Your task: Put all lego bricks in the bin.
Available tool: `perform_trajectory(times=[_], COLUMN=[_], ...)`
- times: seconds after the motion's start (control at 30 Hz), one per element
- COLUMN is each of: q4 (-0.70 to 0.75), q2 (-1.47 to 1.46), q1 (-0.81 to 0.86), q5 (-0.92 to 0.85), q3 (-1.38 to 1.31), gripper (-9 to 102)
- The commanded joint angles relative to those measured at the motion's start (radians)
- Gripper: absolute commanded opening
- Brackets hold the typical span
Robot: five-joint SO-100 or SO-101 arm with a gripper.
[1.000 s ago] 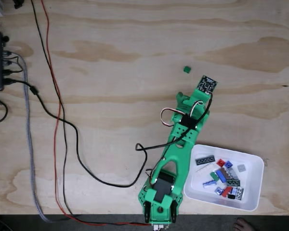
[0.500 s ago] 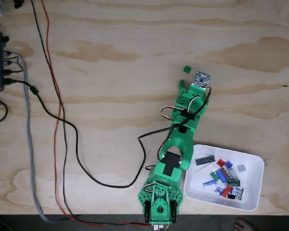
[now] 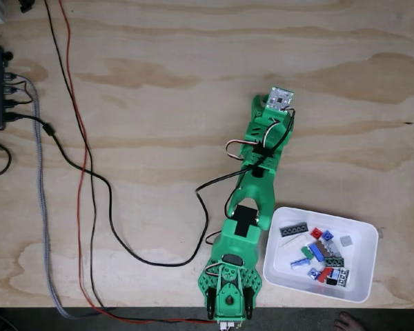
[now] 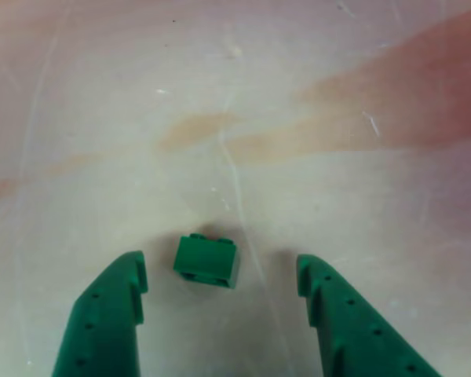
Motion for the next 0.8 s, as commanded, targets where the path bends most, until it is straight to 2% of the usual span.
perform_trajectory(times=[0.0, 0.53, 0.67, 0.77], q4=[-0.034, -0.06, -0.075, -0.075], q2=[0.009, -0.026, -0.029, -0.037], q1=[-0.003, -0.035, -0.035, -0.029], q5=[-0.006, -0.034, -0.034, -0.052], q3=[-0.081, -0.081, -0.091, -0.097], gripper=[21, 7, 7, 2])
